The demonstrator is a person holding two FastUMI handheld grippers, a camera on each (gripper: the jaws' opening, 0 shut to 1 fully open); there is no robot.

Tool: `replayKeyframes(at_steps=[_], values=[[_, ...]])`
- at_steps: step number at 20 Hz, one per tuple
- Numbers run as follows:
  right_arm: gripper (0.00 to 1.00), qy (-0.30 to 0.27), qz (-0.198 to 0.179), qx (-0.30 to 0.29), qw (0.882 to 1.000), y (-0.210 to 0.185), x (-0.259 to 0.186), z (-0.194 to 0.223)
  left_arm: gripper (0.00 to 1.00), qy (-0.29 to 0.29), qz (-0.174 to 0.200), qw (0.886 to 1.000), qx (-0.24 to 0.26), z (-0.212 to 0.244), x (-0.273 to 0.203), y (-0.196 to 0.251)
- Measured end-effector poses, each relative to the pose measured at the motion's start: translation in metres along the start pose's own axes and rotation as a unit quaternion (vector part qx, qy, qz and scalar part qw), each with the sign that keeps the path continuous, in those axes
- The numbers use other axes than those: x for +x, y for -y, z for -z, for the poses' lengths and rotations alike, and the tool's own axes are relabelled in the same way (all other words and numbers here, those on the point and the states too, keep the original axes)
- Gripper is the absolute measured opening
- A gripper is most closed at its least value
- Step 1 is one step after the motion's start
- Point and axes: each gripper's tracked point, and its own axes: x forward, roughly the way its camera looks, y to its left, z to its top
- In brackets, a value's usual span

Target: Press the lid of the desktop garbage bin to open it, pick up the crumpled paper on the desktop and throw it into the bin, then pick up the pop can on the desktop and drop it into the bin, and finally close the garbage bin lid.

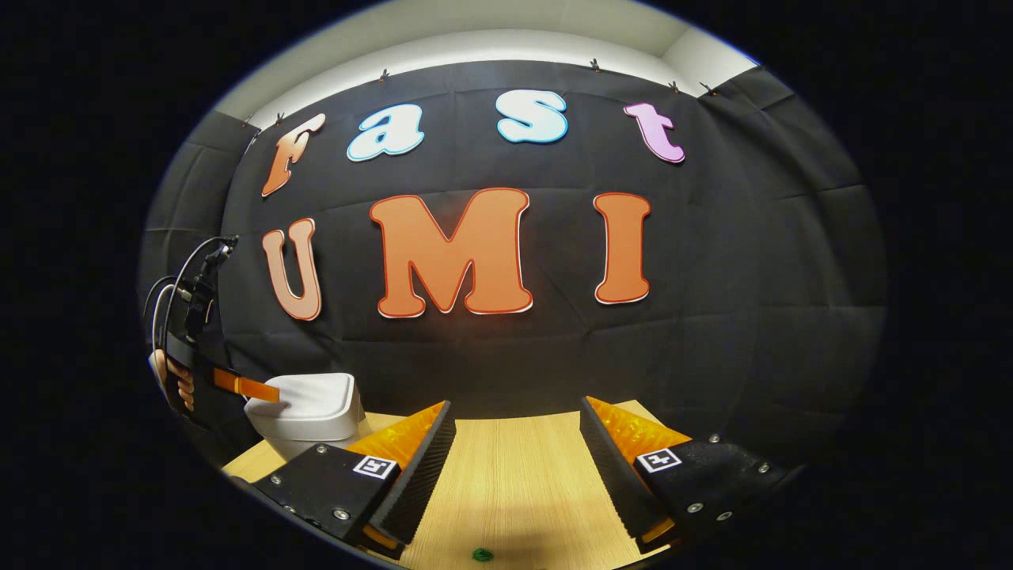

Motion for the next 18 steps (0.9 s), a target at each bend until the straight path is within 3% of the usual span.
replayKeyframes(at_steps=[2,6,10,14,16,18], values=[[0.94,-0.003,0.0,0.004,1.0,0.0,0.002,0.002,0.0,-0.04,0.001,0.999,0.007,0.015,0.002,0.0],[0.94,-0.007,0.005,0.012,1.0,0.0,0.006,0.007,0.0,-0.035,0.006,0.999,0.0,0.021,0.005,0.001],[0.94,-0.02,-0.009,0.016,1.0,-0.012,0.008,0.014,0.01,-0.03,-0.007,0.998,0.047,0.023,0.005,-0.002],[0.94,-0.004,-0.015,0.009,1.0,-0.015,0.008,0.001,0.01,0.022,-0.036,0.996,0.074,0.0,0.0,-0.001],[0.94,0.008,-0.014,0.012,1.0,-0.013,0.007,-0.008,0.0,0.082,-0.069,0.99,0.092,-0.028,-0.024,-0.007],[0.94,0.012,-0.016,0.021,1.0,-0.012,0.005,-0.011,0.0,0.159,-0.075,0.98,0.098,-0.062,-0.058,-0.001]])
